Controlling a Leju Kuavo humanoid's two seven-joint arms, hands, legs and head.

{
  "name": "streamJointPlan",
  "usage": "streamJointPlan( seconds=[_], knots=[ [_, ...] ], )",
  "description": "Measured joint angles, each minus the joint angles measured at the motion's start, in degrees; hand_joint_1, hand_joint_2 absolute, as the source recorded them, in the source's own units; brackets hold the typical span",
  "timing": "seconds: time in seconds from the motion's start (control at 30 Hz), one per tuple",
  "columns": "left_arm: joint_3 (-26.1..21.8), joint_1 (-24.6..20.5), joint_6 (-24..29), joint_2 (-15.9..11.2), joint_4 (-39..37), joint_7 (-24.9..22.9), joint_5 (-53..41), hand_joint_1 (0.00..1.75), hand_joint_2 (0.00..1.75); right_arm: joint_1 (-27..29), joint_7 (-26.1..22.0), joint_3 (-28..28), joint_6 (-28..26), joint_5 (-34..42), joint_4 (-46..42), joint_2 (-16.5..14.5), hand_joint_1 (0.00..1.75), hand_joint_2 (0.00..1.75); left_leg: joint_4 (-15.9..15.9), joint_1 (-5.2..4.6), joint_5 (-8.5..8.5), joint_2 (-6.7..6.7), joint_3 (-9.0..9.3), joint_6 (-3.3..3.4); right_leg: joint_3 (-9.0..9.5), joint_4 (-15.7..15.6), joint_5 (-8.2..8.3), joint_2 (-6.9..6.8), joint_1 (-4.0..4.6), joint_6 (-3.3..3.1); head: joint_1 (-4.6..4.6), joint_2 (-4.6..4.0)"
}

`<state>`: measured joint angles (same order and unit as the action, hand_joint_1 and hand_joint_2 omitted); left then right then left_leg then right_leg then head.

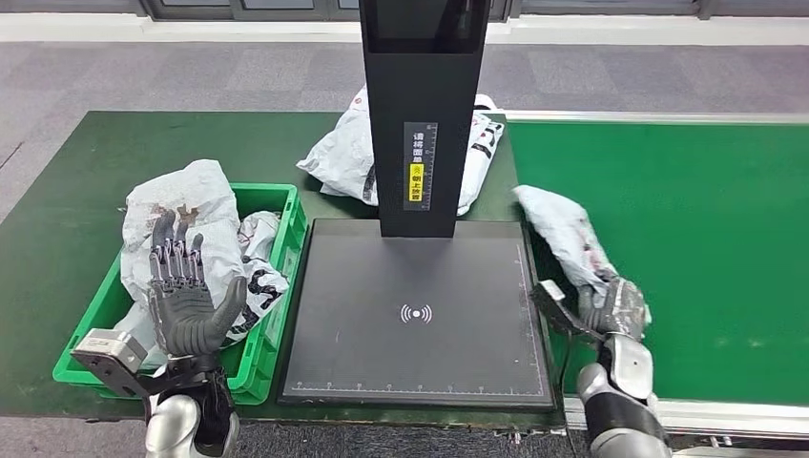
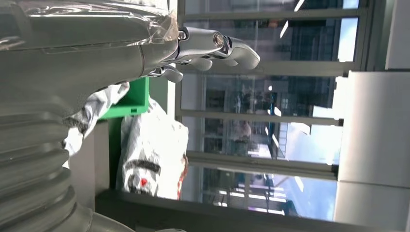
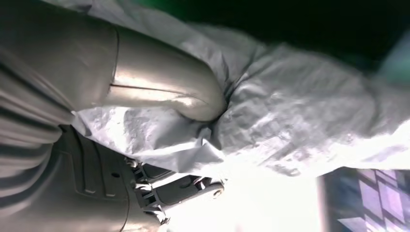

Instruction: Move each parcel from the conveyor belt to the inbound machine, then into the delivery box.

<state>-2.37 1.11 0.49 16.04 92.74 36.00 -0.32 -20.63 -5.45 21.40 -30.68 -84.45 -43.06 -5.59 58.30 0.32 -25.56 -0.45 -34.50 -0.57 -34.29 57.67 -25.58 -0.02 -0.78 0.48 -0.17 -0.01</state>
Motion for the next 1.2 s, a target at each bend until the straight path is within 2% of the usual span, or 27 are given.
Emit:
streamJointPlan(
  seconds=[0.07, 0.17, 0.3, 0.47, 0.77, 0.93, 1.07, 1.2],
  knots=[
    [-0.2, 0.0, 0.6, 0.0, 0.0, 0.5, -0.8, 0.0, 1.75, 4.0, -2.7, -3.8, 0.6, 3.2, -9.1, -3.0, 1.75, 1.75, 0.0, 0.01, -0.03, -0.02, -0.01, -0.03, -0.03, 0.0, -0.07, -0.02, 0.01, -0.07, -0.01, 0.01],
    [-0.5, 0.1, 1.1, 0.0, 0.0, 1.1, -1.5, 0.0, 1.75, 8.8, -4.8, -9.1, 1.0, 7.2, -20.1, -5.6, 1.75, 1.75, 0.0, 0.0, -0.08, -0.05, -0.04, -0.08, -0.05, 0.0, -0.16, -0.05, 0.0, -0.1, 0.0, 0.01],
    [-0.9, 0.2, 1.7, 0.0, 0.0, 1.6, -2.2, 0.0, 1.75, 12.7, -5.8, -13.9, 0.8, 8.5, -29.6, -7.2, 1.75, 1.75, 0.0, -0.01, -0.14, 0.01, -0.04, -0.1, -0.07, 0.0, -0.18, 0.01, -0.02, -0.1, 0.0, 0.01],
    [-1.0, 0.2, 2.5, 0.0, -0.1, 2.2, -3.3, 0.0, 1.75, 15.3, -7.0, -17.8, 1.2, 10.4, -35.4, -8.0, 1.75, 1.75, 0.0, -0.02, -0.14, 0.01, -0.03, -0.1, -0.06, 0.0, -0.18, 0.0, -0.03, -0.1, 0.0, 0.01],
    [-1.0, 0.2, 2.7, 0.0, -0.1, 2.3, -3.4, 0.0, 1.75, 16.5, -7.3, -19.3, 1.9, 11.0, -38.7, -8.3, 1.75, 1.75, 0.0, -0.01, -0.14, 0.02, -0.02, -0.1, -0.06, 0.0, -0.17, 0.0, -0.02, -0.1, 0.0, 0.01],
    [-1.0, 0.1, 2.7, 0.0, -0.3, 2.4, -3.6, 0.0, 1.75, 16.4, -8.6, -20.7, 9.8, 12.4, -38.6, -8.3, 1.75, 1.75, 0.0, -0.01, -0.15, 0.03, -0.02, -0.1, -0.06, 0.0, -0.18, 0.01, -0.02, -0.11, 0.0, 0.01],
    [-1.0, 0.1, 2.7, 0.0, -0.4, 2.4, -3.6, 0.0, 1.75, 16.3, -8.6, -21.6, 11.7, 12.2, -37.9, -8.3, 1.75, 1.75, 0.0, -0.01, -0.15, 0.04, -0.02, -0.11, -0.07, 0.0, -0.18, 0.02, -0.01, -0.11, 0.0, 0.0],
    [-1.0, 0.0, 2.9, 0.0, -1.1, 2.4, -3.7, 0.0, 1.75, 12.7, -6.6, -28.1, 14.4, 10.8, -25.4, -8.3, 1.75, 1.75, 0.0, 0.01, -0.13, 0.07, 0.0, -0.12, -0.06, 0.0, -0.18, 0.04, 0.0, -0.12, 0.0, 0.01]
  ],
)
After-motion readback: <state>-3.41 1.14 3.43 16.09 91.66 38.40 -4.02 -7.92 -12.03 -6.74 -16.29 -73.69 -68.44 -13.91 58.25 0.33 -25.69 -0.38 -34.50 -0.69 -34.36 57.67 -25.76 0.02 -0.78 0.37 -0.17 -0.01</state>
